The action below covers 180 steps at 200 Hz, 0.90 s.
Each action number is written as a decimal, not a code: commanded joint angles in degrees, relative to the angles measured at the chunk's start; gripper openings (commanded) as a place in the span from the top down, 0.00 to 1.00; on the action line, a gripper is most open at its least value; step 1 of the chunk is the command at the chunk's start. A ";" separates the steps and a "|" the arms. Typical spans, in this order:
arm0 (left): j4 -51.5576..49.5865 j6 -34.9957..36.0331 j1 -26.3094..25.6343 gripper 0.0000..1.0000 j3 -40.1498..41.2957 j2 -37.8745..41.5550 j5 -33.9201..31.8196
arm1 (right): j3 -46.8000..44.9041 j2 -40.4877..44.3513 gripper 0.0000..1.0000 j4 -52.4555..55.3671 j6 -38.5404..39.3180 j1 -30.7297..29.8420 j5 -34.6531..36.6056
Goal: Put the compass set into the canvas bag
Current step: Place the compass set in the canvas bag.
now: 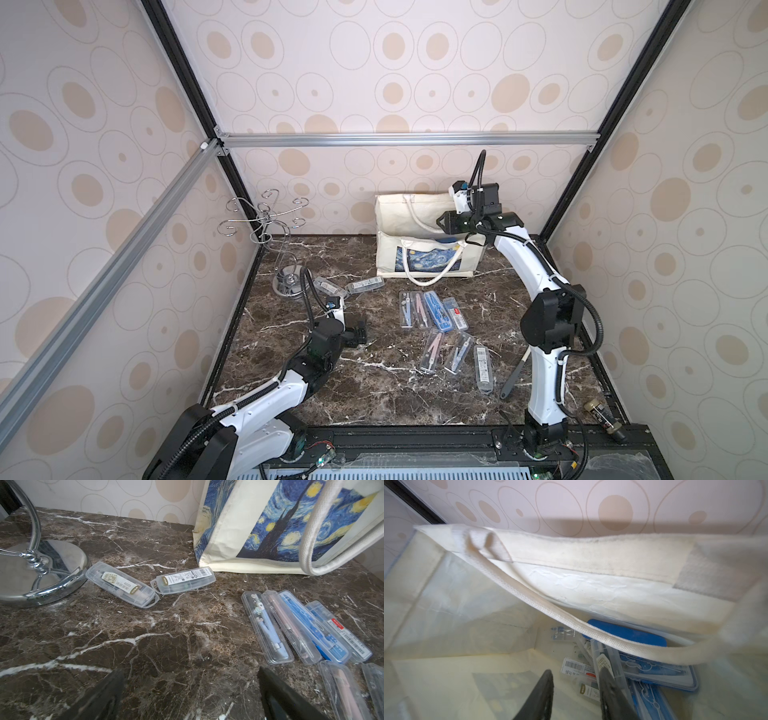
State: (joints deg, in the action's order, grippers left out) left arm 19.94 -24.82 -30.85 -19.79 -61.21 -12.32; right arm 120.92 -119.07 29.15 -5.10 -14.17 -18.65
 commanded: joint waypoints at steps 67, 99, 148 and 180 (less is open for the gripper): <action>2.69 0.81 -0.12 0.00 -5.57 -5.97 13.98 | -20.10 24.68 0.54 -2.03 0.08 -0.15 3.48; 1.41 1.18 -3.50 0.00 -9.43 -10.58 13.91 | -32.89 34.80 0.51 -1.72 -1.37 -0.06 11.22; 2.75 -0.09 -13.64 0.00 -14.32 -18.15 9.55 | -52.20 48.34 0.46 -3.37 -5.63 -0.02 22.33; -3.18 1.27 -19.73 0.02 -20.73 -25.63 8.65 | -58.06 52.08 0.44 -2.19 -7.04 0.15 25.77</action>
State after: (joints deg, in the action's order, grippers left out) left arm 20.97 -24.62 -46.87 -34.94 -82.50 -1.85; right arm 65.54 -69.06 26.61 -10.07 -14.17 1.93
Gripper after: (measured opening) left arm 0.989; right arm 0.555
